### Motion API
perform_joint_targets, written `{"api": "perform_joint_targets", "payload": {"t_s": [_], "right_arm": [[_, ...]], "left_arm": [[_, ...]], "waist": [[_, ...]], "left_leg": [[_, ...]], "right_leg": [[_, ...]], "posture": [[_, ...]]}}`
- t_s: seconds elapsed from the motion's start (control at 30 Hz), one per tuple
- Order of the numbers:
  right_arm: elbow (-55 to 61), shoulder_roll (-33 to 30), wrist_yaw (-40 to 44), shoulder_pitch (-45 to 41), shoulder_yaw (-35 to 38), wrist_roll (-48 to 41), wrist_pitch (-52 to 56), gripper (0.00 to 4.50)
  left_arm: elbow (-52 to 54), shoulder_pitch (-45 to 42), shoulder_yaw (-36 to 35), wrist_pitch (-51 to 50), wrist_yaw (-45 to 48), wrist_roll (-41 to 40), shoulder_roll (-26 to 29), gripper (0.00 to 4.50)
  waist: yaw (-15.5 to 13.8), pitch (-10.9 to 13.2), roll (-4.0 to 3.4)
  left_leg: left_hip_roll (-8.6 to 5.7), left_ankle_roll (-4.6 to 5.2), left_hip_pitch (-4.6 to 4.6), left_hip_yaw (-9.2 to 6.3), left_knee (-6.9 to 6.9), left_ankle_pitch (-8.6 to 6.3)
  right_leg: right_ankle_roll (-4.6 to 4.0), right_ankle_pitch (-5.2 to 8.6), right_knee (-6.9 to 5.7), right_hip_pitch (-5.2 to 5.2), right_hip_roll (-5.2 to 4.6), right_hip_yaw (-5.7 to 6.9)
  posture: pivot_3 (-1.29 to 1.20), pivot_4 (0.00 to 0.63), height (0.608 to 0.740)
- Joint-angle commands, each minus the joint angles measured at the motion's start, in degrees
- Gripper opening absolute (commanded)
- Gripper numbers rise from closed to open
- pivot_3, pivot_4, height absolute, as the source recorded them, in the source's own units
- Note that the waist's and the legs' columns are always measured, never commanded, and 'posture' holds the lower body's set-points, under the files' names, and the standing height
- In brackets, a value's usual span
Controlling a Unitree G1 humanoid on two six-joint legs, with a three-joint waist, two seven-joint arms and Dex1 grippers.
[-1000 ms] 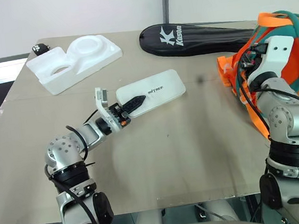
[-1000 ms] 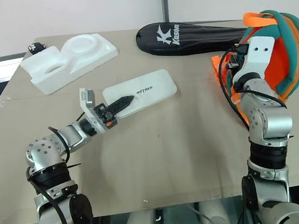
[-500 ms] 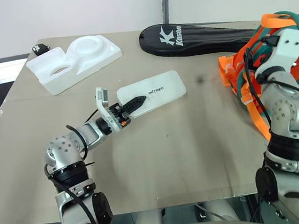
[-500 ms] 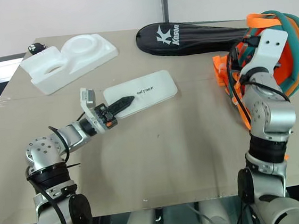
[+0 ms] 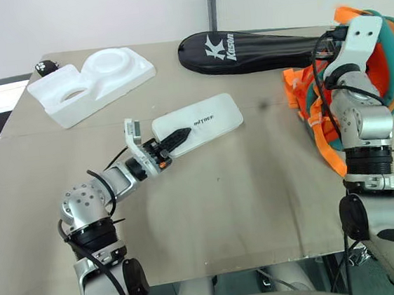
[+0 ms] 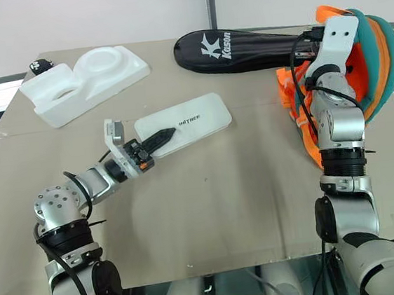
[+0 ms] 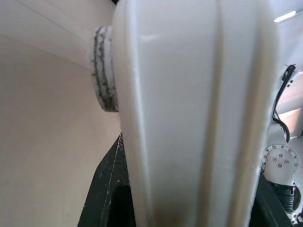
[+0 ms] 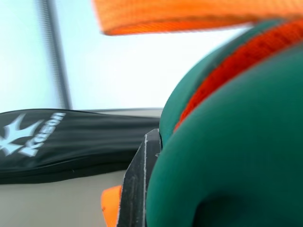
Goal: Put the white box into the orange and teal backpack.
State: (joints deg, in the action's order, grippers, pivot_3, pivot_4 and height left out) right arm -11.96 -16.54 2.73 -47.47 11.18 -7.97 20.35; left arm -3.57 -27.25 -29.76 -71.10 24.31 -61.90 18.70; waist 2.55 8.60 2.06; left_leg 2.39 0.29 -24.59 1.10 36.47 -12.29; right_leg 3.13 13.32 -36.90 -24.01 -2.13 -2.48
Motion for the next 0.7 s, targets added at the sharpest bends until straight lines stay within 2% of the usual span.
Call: {"api": "perform_joint_targets", "payload": {"t_s": [0.03,0.2,0.43,0.5,0.57,0.7], "right_arm": [[5.3,-0.6,13.0,-3.3,-4.2,-4.6,-5.1,0.02],[11.0,-0.5,28.0,-6.7,-7.2,-13.4,-3.6,0.02],[22.2,-3.3,40.2,-4.2,-12.5,-23.3,8.0,0.02],[24.0,-5.2,42.0,-2.3,-14.4,-22.6,8.9,0.02],[25.8,-7.5,44.0,1.2,-15.3,-23.1,10.5,0.02],[28.7,-10.0,45.4,4.6,-14.0,-25.7,12.9,0.02]], "left_arm": [[2.6,-0.4,-3.1,6.9,-1.2,-0.4,0.1,1.06],[1.0,-1.2,-5.4,13.2,-3.4,0.7,1.5,1.06],[2.0,1.2,-7.5,16.0,-3.2,0.7,7.3,1.06],[2.6,2.2,-7.8,16.2,-2.6,0.1,8.9,1.06],[5.6,4.8,-7.4,17.5,1.0,1.6,13.0,1.06],[9.7,7.6,-8.8,24.2,7.7,3.4,17.7,1.06]], "waist": [[0.1,0.0,-0.01],[-0.2,0.1,-0.13],[-0.4,0.1,-0.15],[-0.5,0.1,-0.14],[-0.8,0.1,-0.08],[-1.2,0.2,0.05]], "left_leg": [[0.0,0.0,0.03,0.01,0.0,0.0],[0.03,0.0,-0.03,-0.02,-0.01,0.0],[0.03,-0.01,-0.18,-0.1,-0.08,0.0],[0.03,-0.01,-0.19,-0.13,-0.08,-0.01],[0.0,-0.01,-0.19,-0.11,-0.07,-0.01],[-0.05,0.0,-0.16,-0.08,-0.04,-0.01]], "right_leg": [[0.0,0.0,-0.01,0.0,0.02,-0.02],[0.0,0.0,0.0,-0.01,0.03,0.02],[0.0,0.0,0.06,-0.02,-0.01,0.14],[-0.01,0.01,0.07,-0.01,-0.02,0.17],[0.0,0.01,0.11,-0.01,-0.08,0.18],[-0.01,0.01,0.16,-0.01,-0.14,0.2]], "posture": [[0.0,0.15,0.74],[0.0,0.15,0.74],[0.0,0.15,0.74],[0.0,0.15,0.74],[0.0,0.15,0.74],[0.0,0.15,0.74]]}}
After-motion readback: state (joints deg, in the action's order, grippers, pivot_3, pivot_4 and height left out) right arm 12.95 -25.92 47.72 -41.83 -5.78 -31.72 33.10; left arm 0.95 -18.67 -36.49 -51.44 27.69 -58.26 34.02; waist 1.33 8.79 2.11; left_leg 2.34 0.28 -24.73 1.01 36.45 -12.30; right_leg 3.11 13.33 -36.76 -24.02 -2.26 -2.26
